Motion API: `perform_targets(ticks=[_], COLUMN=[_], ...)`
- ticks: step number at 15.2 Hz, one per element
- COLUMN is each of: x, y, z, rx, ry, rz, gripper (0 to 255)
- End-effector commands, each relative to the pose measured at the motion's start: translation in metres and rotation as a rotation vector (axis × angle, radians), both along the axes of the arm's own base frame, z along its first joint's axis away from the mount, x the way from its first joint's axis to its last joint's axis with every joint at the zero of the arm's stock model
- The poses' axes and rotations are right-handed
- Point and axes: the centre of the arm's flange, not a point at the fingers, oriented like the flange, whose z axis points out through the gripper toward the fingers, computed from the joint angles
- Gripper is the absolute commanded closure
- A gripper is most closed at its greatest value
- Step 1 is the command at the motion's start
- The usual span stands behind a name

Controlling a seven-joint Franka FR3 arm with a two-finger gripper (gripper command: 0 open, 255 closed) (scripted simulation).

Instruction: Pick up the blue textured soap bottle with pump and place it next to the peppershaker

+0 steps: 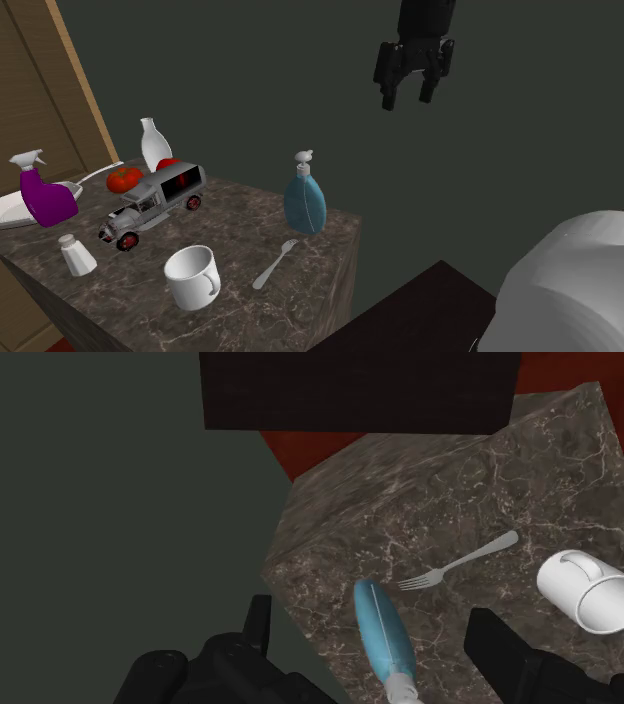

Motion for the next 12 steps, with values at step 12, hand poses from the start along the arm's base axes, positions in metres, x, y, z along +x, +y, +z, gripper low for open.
perform_targets(ticks=[12], x=[0.085], y=[-0.027], z=[-0.112], rx=[0.168], ry=[-0.073], rz=[0.21], gripper=[0])
